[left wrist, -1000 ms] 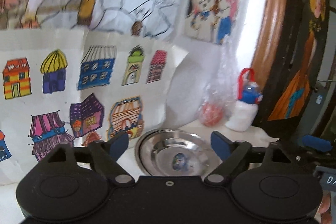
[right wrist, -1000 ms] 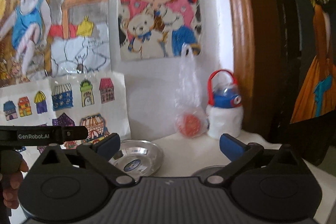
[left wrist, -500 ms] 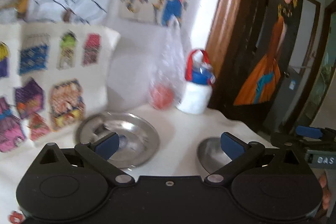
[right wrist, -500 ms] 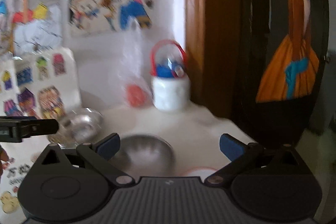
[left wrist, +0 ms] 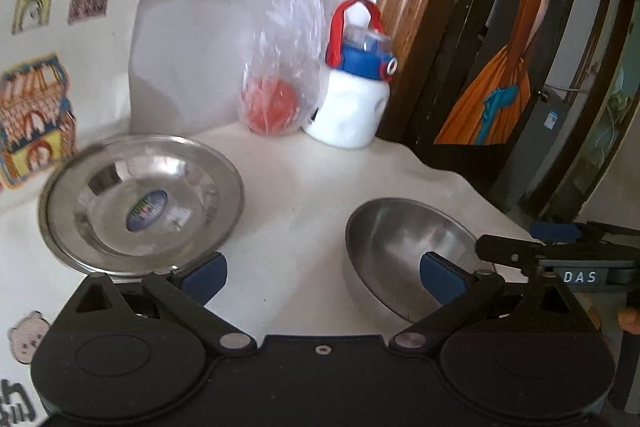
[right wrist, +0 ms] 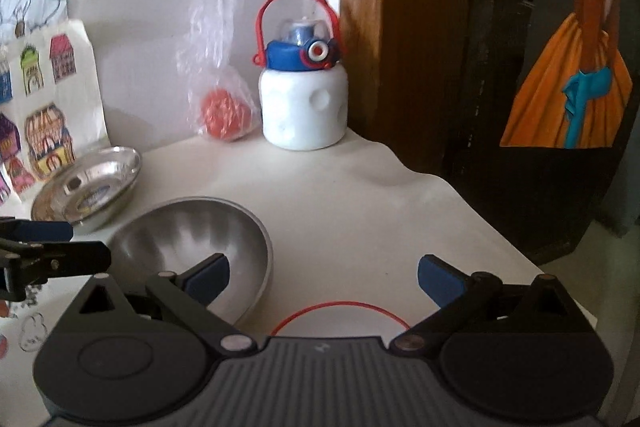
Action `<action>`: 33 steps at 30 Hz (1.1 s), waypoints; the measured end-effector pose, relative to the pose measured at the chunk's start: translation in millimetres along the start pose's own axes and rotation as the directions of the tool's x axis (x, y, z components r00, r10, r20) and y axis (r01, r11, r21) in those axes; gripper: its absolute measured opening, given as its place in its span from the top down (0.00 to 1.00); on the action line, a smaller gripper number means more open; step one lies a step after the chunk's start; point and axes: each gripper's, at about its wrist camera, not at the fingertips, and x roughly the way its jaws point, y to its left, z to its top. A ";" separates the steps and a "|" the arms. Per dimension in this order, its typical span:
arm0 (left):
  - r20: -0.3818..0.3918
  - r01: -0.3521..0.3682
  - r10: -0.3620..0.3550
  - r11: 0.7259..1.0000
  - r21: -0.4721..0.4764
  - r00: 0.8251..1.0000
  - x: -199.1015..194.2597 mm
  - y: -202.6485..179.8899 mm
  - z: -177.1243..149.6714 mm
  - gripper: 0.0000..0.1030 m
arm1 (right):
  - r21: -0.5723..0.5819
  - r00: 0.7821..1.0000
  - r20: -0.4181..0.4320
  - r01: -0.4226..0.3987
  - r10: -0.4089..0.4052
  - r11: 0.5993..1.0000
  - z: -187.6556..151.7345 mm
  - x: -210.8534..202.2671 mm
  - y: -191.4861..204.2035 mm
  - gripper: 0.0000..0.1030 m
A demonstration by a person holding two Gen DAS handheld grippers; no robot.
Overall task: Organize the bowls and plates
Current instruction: 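Move both tools to the stainless steel bowl, then grip the steel bowl rim with both grippers and carry it toward the white bowls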
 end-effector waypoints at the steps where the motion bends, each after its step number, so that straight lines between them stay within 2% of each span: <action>1: -0.005 0.000 -0.001 1.000 -0.003 1.000 3.5 -0.1 -0.7 0.01 | -0.015 1.000 -0.003 0.002 -0.002 1.000 0.4 2.3 2.1 0.07; 2: -0.012 0.000 0.000 1.000 -0.006 1.000 7.1 -0.4 -1.7 0.01 | -0.032 1.000 -0.008 0.002 -0.002 0.999 0.5 4.2 4.5 0.09; 4: -0.019 0.007 -0.007 1.000 -0.005 1.000 11.4 -0.6 -3.2 0.01 | -0.066 1.000 -0.021 0.005 -0.006 0.998 1.2 9.4 10.0 0.20; 5: -0.020 0.010 -0.010 1.000 -0.003 1.000 13.0 -1.2 -3.6 0.01 | -0.080 1.000 -0.028 0.007 -0.009 0.997 1.7 12.2 12.8 0.22; 8: -0.022 0.017 -0.017 1.000 -0.008 1.000 16.5 -1.0 -3.9 0.10 | -0.112 0.999 -0.038 -0.001 -0.003 0.994 3.6 19.5 20.4 0.39; 10: -0.032 0.031 -0.032 0.999 -0.012 0.999 18.0 -1.0 -3.8 0.23 | -0.133 0.999 -0.048 -0.020 0.014 0.991 4.8 22.9 25.5 0.55; 11: -0.038 0.037 -0.038 0.999 -0.012 0.999 18.9 -1.4 -4.0 0.27 | -0.136 0.999 -0.048 -0.026 0.020 0.990 5.1 23.9 27.3 0.60; 13: -0.048 0.045 -0.045 0.999 -0.015 0.998 20.3 -1.8 -4.6 0.48 | -0.135 0.998 -0.058 -0.047 0.039 0.990 7.2 26.2 31.0 0.73; 14: -0.048 0.059 -0.060 0.998 -0.023 0.997 20.3 -1.2 -4.8 0.51 | -0.132 0.997 -0.063 -0.055 0.046 0.990 8.0 26.9 32.7 0.76; 15: -0.047 0.075 -0.076 0.997 -0.033 0.996 19.5 -0.7 -5.0 0.59 | -0.129 0.996 -0.067 -0.060 0.052 0.990 8.9 27.5 34.5 0.82; 16: -0.046 0.085 -0.087 0.996 -0.040 0.995 19.0 -1.1 -4.5 0.67 | -0.122 0.996 -0.073 -0.066 0.058 0.990 10.0 29.0 36.2 0.82; 18: -0.046 0.091 -0.092 0.995 -0.037 0.995 16.8 -4.3 -3.8 0.75 | -0.103 0.995 -0.080 -0.064 0.056 0.993 10.7 29.4 39.2 0.83; 24: -0.056 0.045 -0.048 0.997 -0.060 0.997 2.7 5.3 -3.9 0.81 | 0.046 0.982 -0.104 -0.154 0.158 0.987 9.5 19.6 42.4 0.88; 27: -0.051 0.026 -0.029 0.997 -0.072 0.998 -15.9 17.5 -4.5 0.85 | 0.042 0.975 -0.110 -0.188 0.192 0.981 7.9 7.6 60.6 0.88; 33: -0.056 -0.032 0.028 0.997 -0.071 0.998 -67.5 43.9 -13.8 0.85 | 0.022 0.952 -0.146 -0.267 0.267 0.963 -0.3 -19.2 109.5 0.88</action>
